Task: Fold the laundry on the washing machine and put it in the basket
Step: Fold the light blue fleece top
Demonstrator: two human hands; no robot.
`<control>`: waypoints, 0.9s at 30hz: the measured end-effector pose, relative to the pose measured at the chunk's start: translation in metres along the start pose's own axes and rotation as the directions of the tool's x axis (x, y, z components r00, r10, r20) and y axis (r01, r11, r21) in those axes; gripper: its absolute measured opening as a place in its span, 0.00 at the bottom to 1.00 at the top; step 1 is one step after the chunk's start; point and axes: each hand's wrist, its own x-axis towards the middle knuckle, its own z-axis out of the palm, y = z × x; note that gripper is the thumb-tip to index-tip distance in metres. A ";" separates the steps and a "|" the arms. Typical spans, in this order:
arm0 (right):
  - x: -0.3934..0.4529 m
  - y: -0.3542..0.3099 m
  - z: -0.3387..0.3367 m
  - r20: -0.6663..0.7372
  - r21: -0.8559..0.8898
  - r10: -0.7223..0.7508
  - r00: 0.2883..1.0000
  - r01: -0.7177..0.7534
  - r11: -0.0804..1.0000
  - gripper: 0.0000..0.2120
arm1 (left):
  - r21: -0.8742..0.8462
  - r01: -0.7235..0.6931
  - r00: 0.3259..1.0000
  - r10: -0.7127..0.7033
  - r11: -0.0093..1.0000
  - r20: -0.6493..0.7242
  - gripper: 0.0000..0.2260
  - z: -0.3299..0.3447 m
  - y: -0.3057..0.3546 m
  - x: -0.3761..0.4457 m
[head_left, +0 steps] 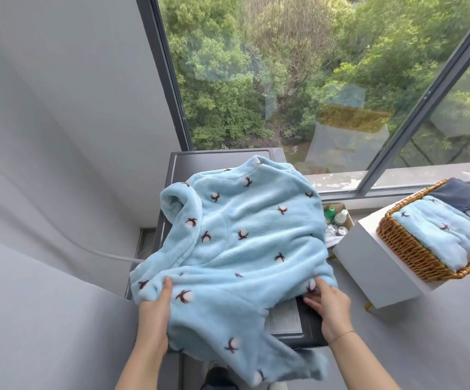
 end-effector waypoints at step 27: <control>-0.024 0.020 0.039 0.127 0.067 0.059 0.990 -0.067 0.995 0.07 | 0.453 -0.160 0.987 0.136 0.877 0.084 0.12 -0.050 -0.011 0.114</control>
